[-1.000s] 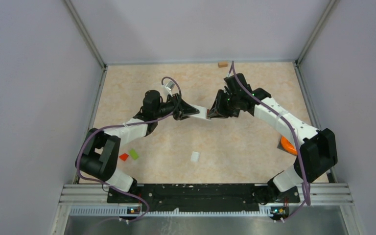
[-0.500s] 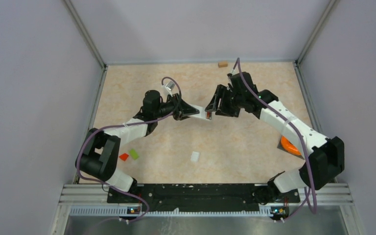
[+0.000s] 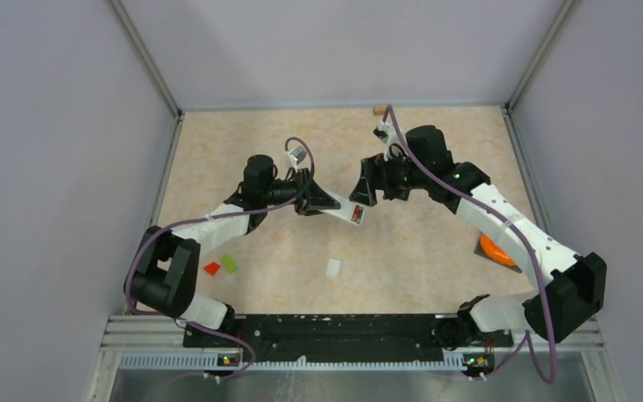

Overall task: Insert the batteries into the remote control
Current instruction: Load the battery into the remote control.

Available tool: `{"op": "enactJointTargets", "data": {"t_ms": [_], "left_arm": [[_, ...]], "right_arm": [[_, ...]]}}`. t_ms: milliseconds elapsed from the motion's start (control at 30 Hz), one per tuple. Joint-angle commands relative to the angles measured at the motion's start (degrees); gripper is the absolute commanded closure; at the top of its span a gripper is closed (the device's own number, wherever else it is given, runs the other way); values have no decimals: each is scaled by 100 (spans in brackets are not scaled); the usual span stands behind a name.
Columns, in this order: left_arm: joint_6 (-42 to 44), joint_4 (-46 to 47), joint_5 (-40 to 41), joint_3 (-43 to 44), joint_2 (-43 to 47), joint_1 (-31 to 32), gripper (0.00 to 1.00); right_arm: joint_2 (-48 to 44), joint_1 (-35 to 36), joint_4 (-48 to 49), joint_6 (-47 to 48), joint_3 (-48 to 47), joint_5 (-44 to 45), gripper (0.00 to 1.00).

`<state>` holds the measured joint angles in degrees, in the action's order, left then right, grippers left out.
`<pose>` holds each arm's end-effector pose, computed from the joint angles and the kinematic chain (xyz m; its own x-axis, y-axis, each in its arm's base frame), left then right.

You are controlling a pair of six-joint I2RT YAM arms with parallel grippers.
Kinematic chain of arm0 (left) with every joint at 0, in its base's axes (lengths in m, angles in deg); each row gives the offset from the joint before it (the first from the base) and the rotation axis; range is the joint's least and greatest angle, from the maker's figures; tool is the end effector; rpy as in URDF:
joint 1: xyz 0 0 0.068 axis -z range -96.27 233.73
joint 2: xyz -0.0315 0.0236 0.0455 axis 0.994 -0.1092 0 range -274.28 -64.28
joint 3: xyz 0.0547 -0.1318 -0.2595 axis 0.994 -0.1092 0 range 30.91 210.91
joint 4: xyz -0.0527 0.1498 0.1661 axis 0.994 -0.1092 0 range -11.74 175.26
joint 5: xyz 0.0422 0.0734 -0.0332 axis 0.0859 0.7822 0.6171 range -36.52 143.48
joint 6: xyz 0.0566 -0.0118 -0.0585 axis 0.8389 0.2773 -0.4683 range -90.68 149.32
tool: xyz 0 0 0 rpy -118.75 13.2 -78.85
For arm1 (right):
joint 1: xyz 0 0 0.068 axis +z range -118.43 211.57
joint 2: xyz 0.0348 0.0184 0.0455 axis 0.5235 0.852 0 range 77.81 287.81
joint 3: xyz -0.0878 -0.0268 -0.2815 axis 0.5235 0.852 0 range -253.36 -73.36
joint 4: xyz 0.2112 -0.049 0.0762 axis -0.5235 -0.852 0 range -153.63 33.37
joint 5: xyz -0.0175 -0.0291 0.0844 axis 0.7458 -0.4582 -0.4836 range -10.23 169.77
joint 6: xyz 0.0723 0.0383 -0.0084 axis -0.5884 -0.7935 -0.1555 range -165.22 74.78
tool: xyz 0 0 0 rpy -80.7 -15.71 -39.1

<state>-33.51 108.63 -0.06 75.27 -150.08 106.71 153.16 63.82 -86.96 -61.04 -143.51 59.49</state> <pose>0.2607 -0.1732 0.2701 -0.9631 -0.1659 -0.2121 0.1732 0.2213 -0.9597 0.2216 0.1691 0.3508 -0.6744 -0.1232 -0.7280 -0.5771 0.7030 0.4156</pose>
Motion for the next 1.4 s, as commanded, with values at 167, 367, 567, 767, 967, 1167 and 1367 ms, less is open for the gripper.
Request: {"op": "enactJointTargets", "data": {"t_ms": [167,367,567,767,967,1167,1367], "left_arm": [[1006,-1145,-860,513,498,4,100],[1073,-1169,-1008,522,494,4,100],[1220,-1283,-1020,557,332,4,100],[1268,-1277,-1071,561,290,4,100],[1312,-1310,-1091,545,320,4,100],[1308,-1318,-1096,550,309,4,100],[1317,-1302,-1105,525,340,4,100]], "right_arm": [[219,83,19,1294,188,-2177,7],[451,139,96,1474,544,-3031,6],[582,163,45,1808,658,-3167,12],[611,159,48,1959,696,-3120,28],[583,165,84,2067,695,-3209,39],[626,160,193,2006,681,-3141,54],[748,159,245,1977,654,-3183,67]]}}
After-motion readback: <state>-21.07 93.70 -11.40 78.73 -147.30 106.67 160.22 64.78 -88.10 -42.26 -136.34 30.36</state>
